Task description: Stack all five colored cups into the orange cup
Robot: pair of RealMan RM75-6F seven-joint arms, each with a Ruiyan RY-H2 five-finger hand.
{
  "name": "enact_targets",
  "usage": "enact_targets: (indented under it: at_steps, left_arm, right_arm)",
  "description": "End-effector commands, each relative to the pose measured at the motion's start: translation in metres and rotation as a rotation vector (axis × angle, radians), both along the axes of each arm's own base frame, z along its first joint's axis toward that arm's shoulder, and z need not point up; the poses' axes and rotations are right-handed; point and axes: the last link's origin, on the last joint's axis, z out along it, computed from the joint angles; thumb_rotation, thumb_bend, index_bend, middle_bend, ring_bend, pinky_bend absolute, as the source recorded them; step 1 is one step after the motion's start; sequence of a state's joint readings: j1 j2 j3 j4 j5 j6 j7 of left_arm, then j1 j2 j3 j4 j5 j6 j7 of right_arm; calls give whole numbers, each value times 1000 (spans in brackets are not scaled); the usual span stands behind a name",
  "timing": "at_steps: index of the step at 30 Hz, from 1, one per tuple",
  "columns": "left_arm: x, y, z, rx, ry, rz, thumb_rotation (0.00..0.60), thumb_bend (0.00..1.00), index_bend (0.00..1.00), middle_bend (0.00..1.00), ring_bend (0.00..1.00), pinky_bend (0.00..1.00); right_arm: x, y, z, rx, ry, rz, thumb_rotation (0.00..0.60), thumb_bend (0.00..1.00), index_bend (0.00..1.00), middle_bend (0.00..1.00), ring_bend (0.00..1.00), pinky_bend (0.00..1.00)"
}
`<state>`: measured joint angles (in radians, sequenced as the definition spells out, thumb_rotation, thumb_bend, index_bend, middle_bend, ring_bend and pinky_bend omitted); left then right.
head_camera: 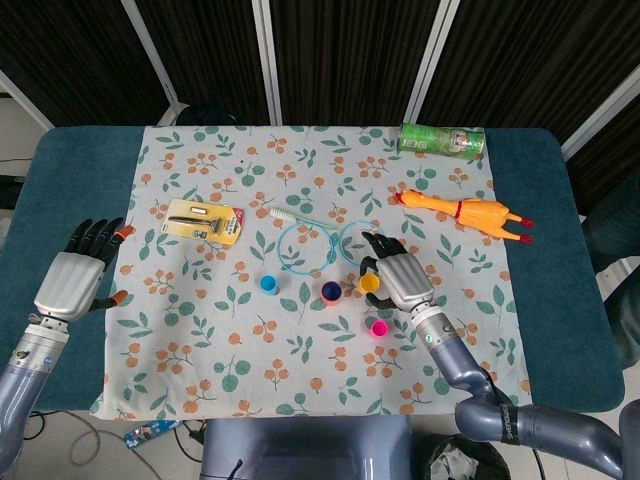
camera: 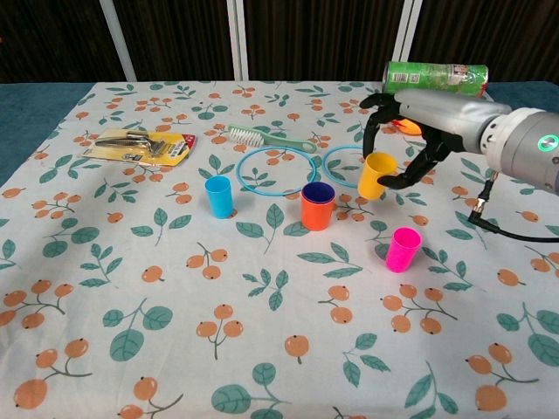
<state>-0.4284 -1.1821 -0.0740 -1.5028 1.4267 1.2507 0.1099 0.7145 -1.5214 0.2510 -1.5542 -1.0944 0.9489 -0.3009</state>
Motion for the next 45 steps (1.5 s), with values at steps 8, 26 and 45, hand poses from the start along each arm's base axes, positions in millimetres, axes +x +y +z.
enact_targets:
  at_steps: [8,26,45]
  left_arm:
    - [1,0,-1,-2,-3,3,600,138,88,0,0,0]
    - [0,1,2,4,-3,7,600,138,88,0,0,0]
    - [-4,2,4,10,9,14,600,138,86,0,0,0]
  right_arm:
    - [39,0,-2,15,-19,63,600,387,500,0,39,121]
    - [52,7,-24,65,-25,68,600,387,500,0,39,121]
    - [45,6,-32,79,-5,51,600,387,271,0,25,121]
